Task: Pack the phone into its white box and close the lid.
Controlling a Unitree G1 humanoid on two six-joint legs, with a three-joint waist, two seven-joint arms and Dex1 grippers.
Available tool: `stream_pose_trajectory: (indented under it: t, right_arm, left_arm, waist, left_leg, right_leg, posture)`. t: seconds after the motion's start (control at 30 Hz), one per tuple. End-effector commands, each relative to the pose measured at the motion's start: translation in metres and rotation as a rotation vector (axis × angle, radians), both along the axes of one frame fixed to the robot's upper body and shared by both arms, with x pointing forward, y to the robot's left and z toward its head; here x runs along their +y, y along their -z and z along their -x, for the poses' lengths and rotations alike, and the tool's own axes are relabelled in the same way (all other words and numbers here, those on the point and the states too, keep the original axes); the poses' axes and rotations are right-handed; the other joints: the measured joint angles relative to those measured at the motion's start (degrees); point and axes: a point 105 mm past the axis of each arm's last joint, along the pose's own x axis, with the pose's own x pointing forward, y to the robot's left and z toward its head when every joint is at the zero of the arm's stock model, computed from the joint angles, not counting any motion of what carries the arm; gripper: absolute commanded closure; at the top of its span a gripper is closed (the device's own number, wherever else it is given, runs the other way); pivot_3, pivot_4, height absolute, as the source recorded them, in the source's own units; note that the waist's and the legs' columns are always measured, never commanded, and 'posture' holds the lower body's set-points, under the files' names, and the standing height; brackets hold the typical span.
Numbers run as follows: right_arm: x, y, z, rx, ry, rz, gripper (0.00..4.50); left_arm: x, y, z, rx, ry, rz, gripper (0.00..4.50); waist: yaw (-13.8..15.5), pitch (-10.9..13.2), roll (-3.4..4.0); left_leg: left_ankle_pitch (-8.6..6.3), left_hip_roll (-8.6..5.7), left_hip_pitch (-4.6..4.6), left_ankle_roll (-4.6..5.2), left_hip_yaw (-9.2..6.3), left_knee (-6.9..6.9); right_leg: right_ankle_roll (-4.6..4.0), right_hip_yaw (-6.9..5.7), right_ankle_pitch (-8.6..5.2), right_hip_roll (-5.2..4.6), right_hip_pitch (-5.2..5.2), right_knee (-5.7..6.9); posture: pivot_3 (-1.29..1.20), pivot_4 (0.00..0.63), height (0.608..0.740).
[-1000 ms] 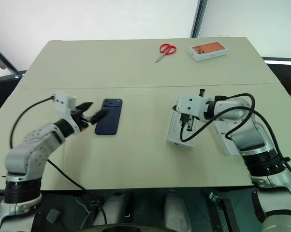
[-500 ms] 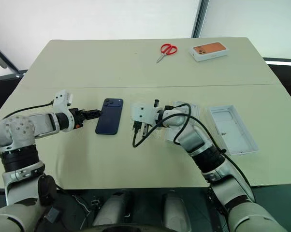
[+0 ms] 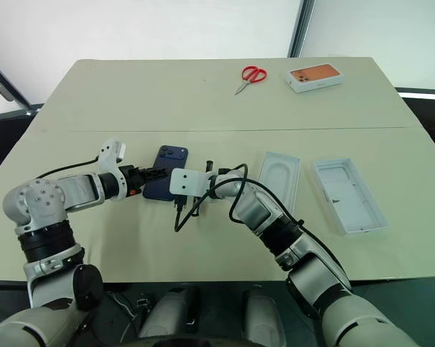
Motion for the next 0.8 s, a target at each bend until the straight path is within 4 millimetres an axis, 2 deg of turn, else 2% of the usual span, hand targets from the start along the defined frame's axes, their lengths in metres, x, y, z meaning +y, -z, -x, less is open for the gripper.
stream_pose_trajectory:
  t: [0.03, 0.2, 0.47, 0.57, 0.8]
  right_arm:
    - [0.011, -0.017, -0.002, -0.063, -0.024, -0.039, 4.48]
    - [0.009, -0.017, -0.004, -0.07, -0.013, -0.042, 4.48]
    - [0.002, -0.015, -0.004, -0.072, 0.003, -0.041, 4.48]
    - [0.001, -0.014, -0.003, -0.072, 0.005, -0.04, 4.5]
    - [-0.002, -0.013, 0.0, -0.071, 0.005, -0.036, 4.5]
  left_arm:
    - [-0.028, 0.018, 0.016, 0.072, 0.109, 0.07, 0.0]
    - [-0.03, 0.017, 0.017, 0.068, 0.105, 0.091, 0.0]
    - [-0.01, 0.006, 0.008, 0.052, 0.026, 0.129, 0.0]
    - [-0.005, 0.004, 0.005, 0.053, 0.008, 0.156, 0.87]
    - [-0.001, 0.003, 0.003, 0.069, 0.004, 0.211, 4.32]
  waist:
    - [-0.03, -0.02, 0.0]
    - [0.09, -0.04, -0.01]
    - [0.06, -0.04, -0.02]
    - [-0.06, -0.04, -0.02]
    - [-0.1, -0.04, -0.07]
  left_leg:
    - [0.0, 0.0, 0.01, 0.0, 0.0, 0.0]
    - [0.0, 0.0, 0.07, 0.0, 0.0, -0.01]
    - [0.0, -0.01, 0.07, 0.0, 0.0, -0.01]
    - [0.0, -0.01, 0.06, 0.0, 0.0, -0.01]
    - [0.0, 0.01, 0.04, -0.02, 0.0, -0.02]
  right_leg:
    - [0.0, 0.0, 0.0, 0.0, 0.0, 0.0]
    - [0.0, 0.01, 0.0, 0.0, 0.07, 0.0]
    - [0.0, 0.01, 0.0, 0.0, 0.06, 0.0]
    - [0.0, 0.01, 0.0, 0.01, 0.04, 0.0]
    - [0.0, 0.01, 0.0, 0.01, 0.01, 0.0]
  posture:
    - [0.0, 0.15, 0.697]
    - [0.0, 0.15, 0.697]
    - [0.0, 0.15, 0.697]
    - [0.0, 0.15, 0.697]
    - [0.0, 0.15, 0.697]
